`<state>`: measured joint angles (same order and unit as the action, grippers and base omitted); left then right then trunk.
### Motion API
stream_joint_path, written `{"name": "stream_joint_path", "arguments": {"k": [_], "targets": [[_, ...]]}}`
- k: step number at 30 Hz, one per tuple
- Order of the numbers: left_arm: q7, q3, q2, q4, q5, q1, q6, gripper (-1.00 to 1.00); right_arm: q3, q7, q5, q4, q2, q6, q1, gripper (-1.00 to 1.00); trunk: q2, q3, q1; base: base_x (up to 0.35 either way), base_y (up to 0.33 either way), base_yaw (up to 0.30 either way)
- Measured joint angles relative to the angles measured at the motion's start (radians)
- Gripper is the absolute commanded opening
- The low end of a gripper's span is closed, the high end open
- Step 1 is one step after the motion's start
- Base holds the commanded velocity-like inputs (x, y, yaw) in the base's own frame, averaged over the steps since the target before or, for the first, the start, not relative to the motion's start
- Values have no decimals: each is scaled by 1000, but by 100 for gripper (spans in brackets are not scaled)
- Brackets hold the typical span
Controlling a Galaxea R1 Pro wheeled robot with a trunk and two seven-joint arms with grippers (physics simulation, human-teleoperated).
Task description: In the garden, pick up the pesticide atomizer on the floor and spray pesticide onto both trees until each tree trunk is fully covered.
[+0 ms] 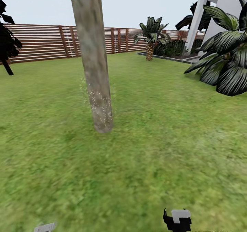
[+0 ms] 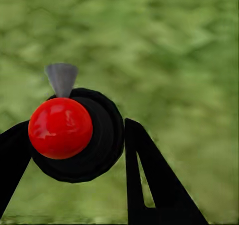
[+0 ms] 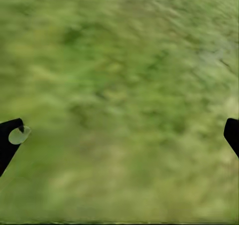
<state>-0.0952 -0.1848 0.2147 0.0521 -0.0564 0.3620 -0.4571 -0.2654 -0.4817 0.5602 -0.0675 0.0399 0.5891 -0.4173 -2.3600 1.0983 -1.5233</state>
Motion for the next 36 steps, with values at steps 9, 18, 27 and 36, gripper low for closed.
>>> {"name": "stream_joint_path", "arguments": {"k": [9,18,27,36], "targets": [[0,0,-3,1,-4,0,2,-100,0,-1,0,0,0,1,0,100,0,0,0,-41,1,280],[5,-5,6,0,-2,0,6,-100,0,-2,0,0,-2,1,0,100,0,0,0,0,0,282],[59,-43,6,-2,-2,0,5,-100,0,-2,1,0,-2,1,1,100,0,0,0,0,0,282],[59,-43,3,-1,-4,0,2,-100,0,-2,1,0,-2,1,2,100,0,0,0,0,0,282]]}}
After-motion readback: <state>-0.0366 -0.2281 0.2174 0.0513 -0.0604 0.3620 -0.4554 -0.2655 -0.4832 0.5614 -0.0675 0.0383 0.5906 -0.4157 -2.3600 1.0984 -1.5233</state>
